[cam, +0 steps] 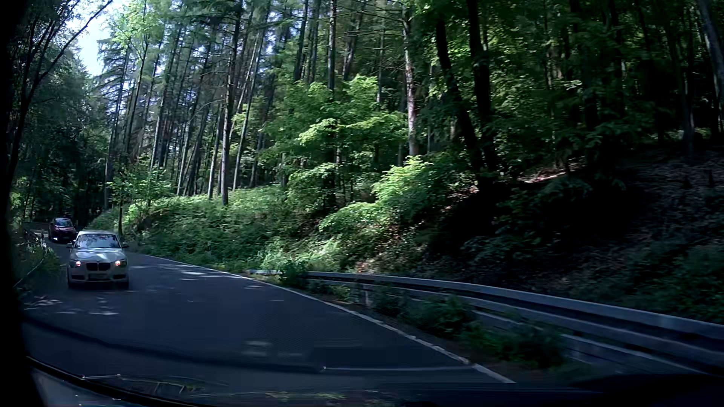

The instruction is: Follow the waypoints while adhering to traffic rules and regulations

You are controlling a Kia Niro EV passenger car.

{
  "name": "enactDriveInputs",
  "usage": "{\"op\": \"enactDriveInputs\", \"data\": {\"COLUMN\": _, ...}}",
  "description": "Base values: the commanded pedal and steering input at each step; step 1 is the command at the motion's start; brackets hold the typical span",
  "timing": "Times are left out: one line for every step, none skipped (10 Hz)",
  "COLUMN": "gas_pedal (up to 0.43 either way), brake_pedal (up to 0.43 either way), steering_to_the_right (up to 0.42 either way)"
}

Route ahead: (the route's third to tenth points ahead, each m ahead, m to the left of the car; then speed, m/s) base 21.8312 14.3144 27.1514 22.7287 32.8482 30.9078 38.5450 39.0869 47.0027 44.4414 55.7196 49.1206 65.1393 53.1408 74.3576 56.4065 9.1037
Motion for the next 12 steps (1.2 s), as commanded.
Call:
{"op": "enactDriveInputs", "data": {"gas_pedal": 0.299, "brake_pedal": 0.0, "steering_to_the_right": -0.215}}
{"op": "enactDriveInputs", "data": {"gas_pedal": 0.311, "brake_pedal": 0.0, "steering_to_the_right": -0.215}}
{"op": "enactDriveInputs", "data": {"gas_pedal": 0.311, "brake_pedal": 0.0, "steering_to_the_right": -0.212}}
{"op": "enactDriveInputs", "data": {"gas_pedal": 0.311, "brake_pedal": 0.0, "steering_to_the_right": -0.205}}
{"op": "enactDriveInputs", "data": {"gas_pedal": 0.311, "brake_pedal": 0.0, "steering_to_the_right": -0.203}}
{"op": "enactDriveInputs", "data": {"gas_pedal": 0.311, "brake_pedal": 0.0, "steering_to_the_right": -0.203}}
{"op": "enactDriveInputs", "data": {"gas_pedal": 0.311, "brake_pedal": 0.0, "steering_to_the_right": -0.202}}
{"op": "enactDriveInputs", "data": {"gas_pedal": 0.311, "brake_pedal": 0.0, "steering_to_the_right": -0.2}}
{"op": "enactDriveInputs", "data": {"gas_pedal": 0.311, "brake_pedal": 0.0, "steering_to_the_right": -0.196}}
{"op": "enactDriveInputs", "data": {"gas_pedal": 0.311, "brake_pedal": 0.0, "steering_to_the_right": -0.191}}
{"op": "enactDriveInputs", "data": {"gas_pedal": 0.311, "brake_pedal": 0.0, "steering_to_the_right": -0.19}}
{"op": "enactDriveInputs", "data": {"gas_pedal": 0.311, "brake_pedal": 0.0, "steering_to_the_right": -0.19}}
